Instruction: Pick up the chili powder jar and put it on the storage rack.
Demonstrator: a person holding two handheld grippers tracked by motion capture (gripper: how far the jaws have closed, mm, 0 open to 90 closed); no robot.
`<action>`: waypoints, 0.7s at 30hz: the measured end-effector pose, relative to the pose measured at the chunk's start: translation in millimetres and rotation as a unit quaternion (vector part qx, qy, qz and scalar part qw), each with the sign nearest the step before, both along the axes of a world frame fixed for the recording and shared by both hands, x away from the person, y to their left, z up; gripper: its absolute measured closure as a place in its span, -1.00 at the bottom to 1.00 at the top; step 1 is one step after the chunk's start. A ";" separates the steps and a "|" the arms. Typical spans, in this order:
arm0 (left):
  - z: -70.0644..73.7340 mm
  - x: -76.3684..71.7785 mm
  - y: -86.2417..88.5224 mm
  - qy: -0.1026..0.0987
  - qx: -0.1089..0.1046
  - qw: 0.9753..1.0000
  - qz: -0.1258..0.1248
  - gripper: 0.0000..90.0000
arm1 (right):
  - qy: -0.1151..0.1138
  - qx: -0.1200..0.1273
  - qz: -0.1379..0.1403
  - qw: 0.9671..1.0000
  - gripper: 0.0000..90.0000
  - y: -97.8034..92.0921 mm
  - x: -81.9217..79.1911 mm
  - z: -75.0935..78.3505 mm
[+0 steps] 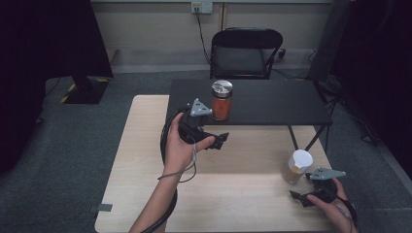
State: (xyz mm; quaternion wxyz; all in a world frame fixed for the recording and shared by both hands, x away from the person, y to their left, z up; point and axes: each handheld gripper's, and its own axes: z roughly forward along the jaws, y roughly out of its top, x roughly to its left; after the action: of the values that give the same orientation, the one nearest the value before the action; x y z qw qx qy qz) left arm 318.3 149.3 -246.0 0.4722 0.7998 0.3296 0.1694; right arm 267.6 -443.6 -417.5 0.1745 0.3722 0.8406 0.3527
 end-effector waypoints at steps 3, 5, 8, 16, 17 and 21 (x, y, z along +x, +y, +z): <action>-5.3 -3.2 0.6 -0.002 0.001 1.000 -0.002 -0.92 | 0.000 0.000 0.000 1.000 -1.00 0.0 0.0 0.0; -9.7 -4.5 2.2 -0.002 -0.003 1.000 -0.003 -0.92 | 0.000 0.000 0.000 1.000 -1.00 0.0 0.0 0.0; -16.0 -7.7 3.2 -0.004 -0.003 1.000 -0.004 -0.92 | 0.000 0.000 0.000 1.000 -1.00 0.0 0.0 0.0; -30.3 -9.6 8.8 0.003 -0.006 1.000 -0.011 -0.93 | 0.000 0.000 0.000 1.000 -1.00 0.0 0.0 -0.1; -32.6 -10.0 9.6 0.002 -0.008 1.000 -0.013 -0.93 | 0.000 0.000 0.000 1.000 -1.00 0.0 0.0 0.0; -42.2 -10.8 10.6 0.007 -0.011 1.000 -0.017 -0.93 | 0.000 0.000 0.000 1.000 -1.00 0.0 0.0 -0.1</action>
State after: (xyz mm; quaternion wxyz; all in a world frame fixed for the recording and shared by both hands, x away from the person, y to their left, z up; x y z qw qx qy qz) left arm 307.5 159.9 -288.2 0.4812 0.8013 0.3212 0.1525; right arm 267.5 -443.6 -417.5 0.1748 0.3720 0.8406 0.3528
